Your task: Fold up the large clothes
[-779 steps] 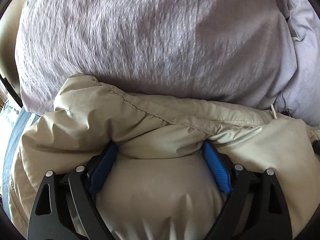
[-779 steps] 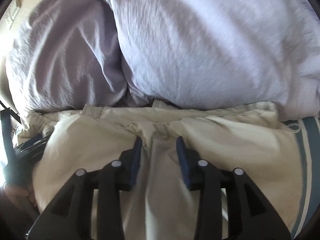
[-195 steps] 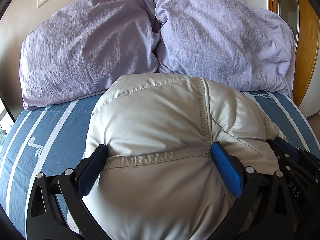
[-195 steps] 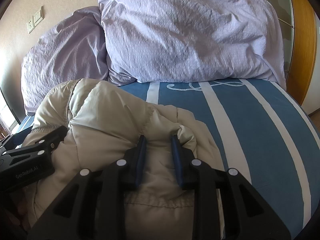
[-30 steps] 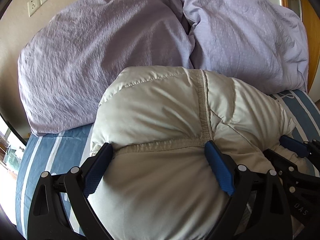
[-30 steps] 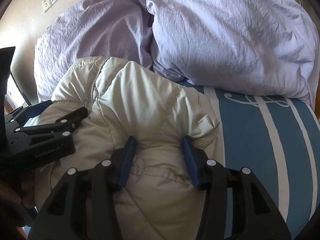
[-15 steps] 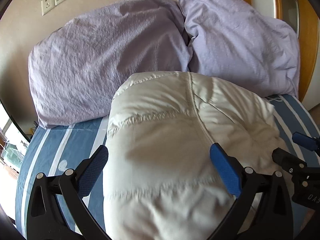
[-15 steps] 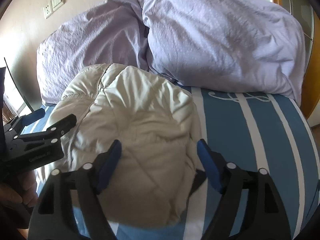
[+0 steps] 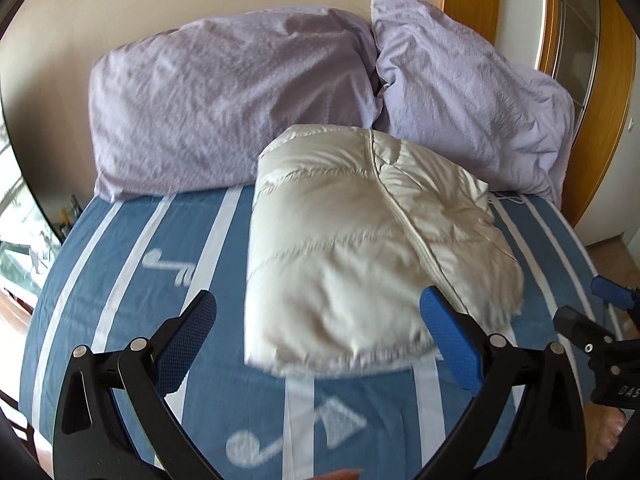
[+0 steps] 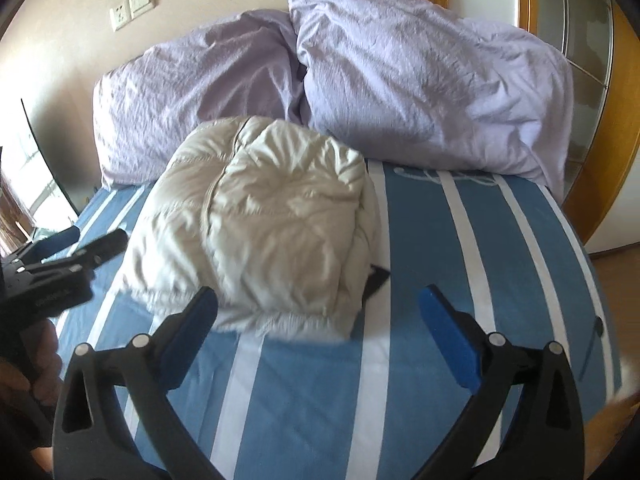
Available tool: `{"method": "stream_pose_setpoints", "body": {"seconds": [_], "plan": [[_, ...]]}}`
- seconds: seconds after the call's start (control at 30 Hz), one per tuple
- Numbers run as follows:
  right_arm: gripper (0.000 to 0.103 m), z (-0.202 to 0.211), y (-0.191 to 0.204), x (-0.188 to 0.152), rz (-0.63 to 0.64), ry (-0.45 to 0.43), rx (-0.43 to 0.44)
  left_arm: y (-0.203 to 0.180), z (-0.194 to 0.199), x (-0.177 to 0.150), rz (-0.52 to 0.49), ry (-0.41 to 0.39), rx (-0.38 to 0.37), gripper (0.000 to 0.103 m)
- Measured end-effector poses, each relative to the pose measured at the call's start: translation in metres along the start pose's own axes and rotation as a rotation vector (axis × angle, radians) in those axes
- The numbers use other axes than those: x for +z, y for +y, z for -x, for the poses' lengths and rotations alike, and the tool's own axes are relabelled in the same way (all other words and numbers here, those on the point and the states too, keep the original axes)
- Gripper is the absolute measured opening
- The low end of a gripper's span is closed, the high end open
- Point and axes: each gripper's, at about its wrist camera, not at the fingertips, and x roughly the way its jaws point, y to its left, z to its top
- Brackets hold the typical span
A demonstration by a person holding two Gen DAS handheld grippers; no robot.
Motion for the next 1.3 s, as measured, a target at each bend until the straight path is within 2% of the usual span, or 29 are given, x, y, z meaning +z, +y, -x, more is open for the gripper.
{"method": "stream_pose_setpoints", "body": {"seconds": [0.43, 0.7, 1.3], "plan": [[0.101, 0.039, 0.024, -0.044, -0.047, 0.117, 0.089, 0.006, 0.06, -0.043, 0.036, 0.037, -0.074, 0.102], [0.101, 0.05, 0.025, -0.055, -0.08, 0.11, 0.093, 0.003, 0.068, -0.062, 0.058, 0.065, -0.108, 0.102], [0.101, 0.053, 0.025, -0.057, -0.089, 0.1, 0.106, 0.008, 0.077, -0.07, 0.104, 0.05, -0.144, 0.102]]}}
